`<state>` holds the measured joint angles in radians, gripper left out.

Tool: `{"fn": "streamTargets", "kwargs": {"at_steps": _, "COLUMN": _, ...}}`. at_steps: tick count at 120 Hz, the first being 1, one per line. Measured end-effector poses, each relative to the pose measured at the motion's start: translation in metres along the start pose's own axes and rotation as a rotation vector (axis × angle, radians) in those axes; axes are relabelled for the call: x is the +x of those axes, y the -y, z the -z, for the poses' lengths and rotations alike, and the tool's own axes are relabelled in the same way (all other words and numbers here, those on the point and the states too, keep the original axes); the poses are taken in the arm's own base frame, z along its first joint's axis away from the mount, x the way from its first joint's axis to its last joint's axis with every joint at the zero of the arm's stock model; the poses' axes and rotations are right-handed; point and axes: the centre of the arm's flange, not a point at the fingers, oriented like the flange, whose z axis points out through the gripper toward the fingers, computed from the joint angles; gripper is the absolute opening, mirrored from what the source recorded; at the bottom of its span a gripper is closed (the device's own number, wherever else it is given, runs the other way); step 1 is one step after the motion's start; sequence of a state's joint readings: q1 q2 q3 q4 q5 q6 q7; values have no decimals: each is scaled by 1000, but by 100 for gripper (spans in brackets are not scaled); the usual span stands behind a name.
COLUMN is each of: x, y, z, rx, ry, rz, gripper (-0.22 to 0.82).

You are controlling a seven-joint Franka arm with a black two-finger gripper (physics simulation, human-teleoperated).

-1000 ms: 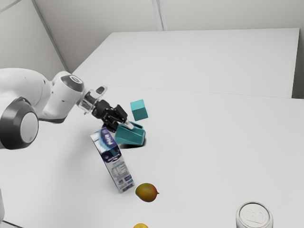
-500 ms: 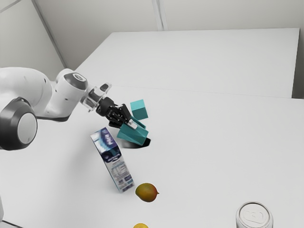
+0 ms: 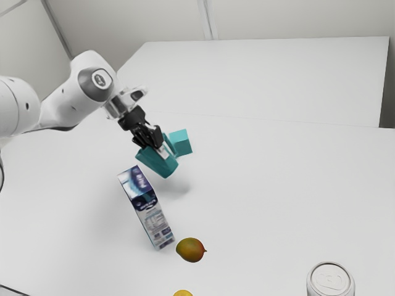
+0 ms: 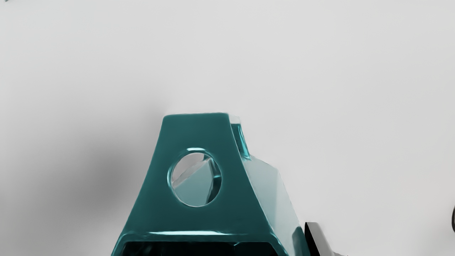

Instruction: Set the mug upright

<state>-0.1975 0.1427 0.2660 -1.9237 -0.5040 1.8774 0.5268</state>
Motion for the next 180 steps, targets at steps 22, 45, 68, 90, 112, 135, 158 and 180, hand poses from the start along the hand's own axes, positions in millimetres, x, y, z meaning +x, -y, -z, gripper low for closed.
{"fn": "streamTargets", "kwargs": {"at_steps": 22, "x": -3, "y": -16, "z": -19, "rx": 308, "ry": 98, "rz": -125, "gripper": -16}}
{"fn": "streamTargets", "kwargs": {"at_steps": 45, "x": -14, "y": -14, "z": -32, "rx": 430, "ry": 116, "rz": -113, "gripper": -16}}
{"fn": "streamTargets", "kwargs": {"at_steps": 68, "x": -16, "y": -11, "z": -45, "rx": 461, "ry": 107, "rz": -45, "gripper": -16}}
{"fn": "streamTargets", "kwargs": {"at_steps": 90, "x": -23, "y": -7, "z": -64, "rx": 471, "ry": 101, "rz": 16, "gripper": -16}}
{"fn": "streamTargets", "kwargs": {"at_steps": 112, "x": -22, "y": -2, "z": -76, "rx": 479, "ry": 92, "rz": 68, "gripper": -16}}
{"fn": "streamTargets", "kwargs": {"at_steps": 135, "x": -19, "y": 1, "z": -83, "rx": 480, "ry": 82, "rz": 109, "gripper": -5}}
{"fn": "streamTargets", "kwargs": {"at_steps": 158, "x": -17, "y": -10, "z": -68, "rx": 467, "ry": 40, "rz": 128, "gripper": 33}}
{"fn": "streamTargets", "kwargs": {"at_steps": 180, "x": -17, "y": -39, "z": -33, "rx": 455, "ry": -25, "rz": 123, "gripper": 49}}
